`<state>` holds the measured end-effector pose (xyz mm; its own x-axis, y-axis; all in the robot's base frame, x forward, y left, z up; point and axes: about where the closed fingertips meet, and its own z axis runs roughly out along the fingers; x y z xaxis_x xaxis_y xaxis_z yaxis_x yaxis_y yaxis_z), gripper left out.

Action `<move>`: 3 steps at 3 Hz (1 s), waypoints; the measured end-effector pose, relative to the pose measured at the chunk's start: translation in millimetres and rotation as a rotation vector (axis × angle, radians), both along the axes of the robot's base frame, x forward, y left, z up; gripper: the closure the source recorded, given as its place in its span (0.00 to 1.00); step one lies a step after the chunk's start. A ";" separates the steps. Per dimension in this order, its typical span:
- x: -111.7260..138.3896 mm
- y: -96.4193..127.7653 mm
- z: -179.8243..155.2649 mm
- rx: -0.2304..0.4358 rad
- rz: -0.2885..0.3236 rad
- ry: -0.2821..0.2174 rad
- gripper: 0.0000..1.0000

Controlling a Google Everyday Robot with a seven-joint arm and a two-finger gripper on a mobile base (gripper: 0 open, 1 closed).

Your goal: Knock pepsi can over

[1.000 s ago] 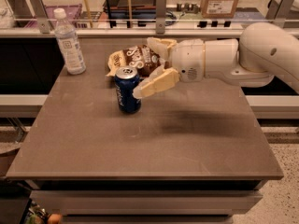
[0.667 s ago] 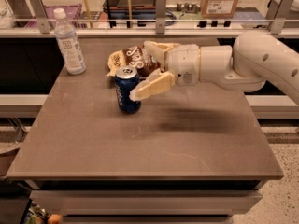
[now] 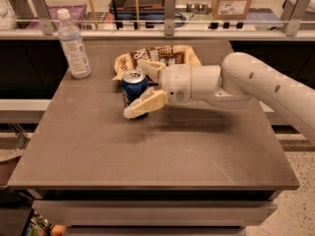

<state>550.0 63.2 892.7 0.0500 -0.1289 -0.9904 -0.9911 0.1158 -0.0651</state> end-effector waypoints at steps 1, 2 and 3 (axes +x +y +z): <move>-2.3 15.2 -20.7 0.034 0.020 0.019 0.18; -7.7 21.0 -31.9 0.054 0.019 0.018 0.41; -10.9 21.9 -35.5 0.052 0.017 0.014 0.63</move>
Offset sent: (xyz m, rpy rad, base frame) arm -0.0122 0.0212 -0.0470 0.0765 0.0179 0.0048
